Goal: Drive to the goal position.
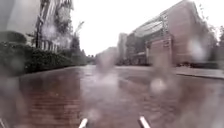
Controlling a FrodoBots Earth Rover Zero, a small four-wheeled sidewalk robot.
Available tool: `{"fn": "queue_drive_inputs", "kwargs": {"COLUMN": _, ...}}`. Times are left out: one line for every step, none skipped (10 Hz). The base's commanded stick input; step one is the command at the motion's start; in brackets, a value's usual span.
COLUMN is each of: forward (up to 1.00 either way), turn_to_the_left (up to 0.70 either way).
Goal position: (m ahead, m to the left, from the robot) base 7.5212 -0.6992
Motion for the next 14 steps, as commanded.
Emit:
{"fn": "queue_drive_inputs", "kwargs": {"forward": 0.70, "turn_to_the_left": 0.14}}
{"fn": "queue_drive_inputs", "kwargs": {"forward": 0.70, "turn_to_the_left": 0.14}}
{"fn": "queue_drive_inputs", "kwargs": {"forward": 0.70, "turn_to_the_left": 0.14}}
{"fn": "queue_drive_inputs", "kwargs": {"forward": 0.70, "turn_to_the_left": 0.14}}
{"fn": "queue_drive_inputs", "kwargs": {"forward": 0.70, "turn_to_the_left": 0.05}}
{"fn": "queue_drive_inputs", "kwargs": {"forward": 0.70, "turn_to_the_left": 0.00}}
{"fn": "queue_drive_inputs", "kwargs": {"forward": 0.70, "turn_to_the_left": 0.00}}
{"fn": "queue_drive_inputs", "kwargs": {"forward": 0.70, "turn_to_the_left": 0.00}}
{"fn": "queue_drive_inputs", "kwargs": {"forward": 0.70, "turn_to_the_left": 0.00}}
{"fn": "queue_drive_inputs", "kwargs": {"forward": 0.70, "turn_to_the_left": 0.00}}
{"fn": "queue_drive_inputs", "kwargs": {"forward": 0.70, "turn_to_the_left": 0.00}}
{"fn": "queue_drive_inputs", "kwargs": {"forward": 0.70, "turn_to_the_left": 0.00}}
{"fn": "queue_drive_inputs", "kwargs": {"forward": 0.70, "turn_to_the_left": 0.00}}
{"fn": "queue_drive_inputs", "kwargs": {"forward": 0.70, "turn_to_the_left": 0.00}}
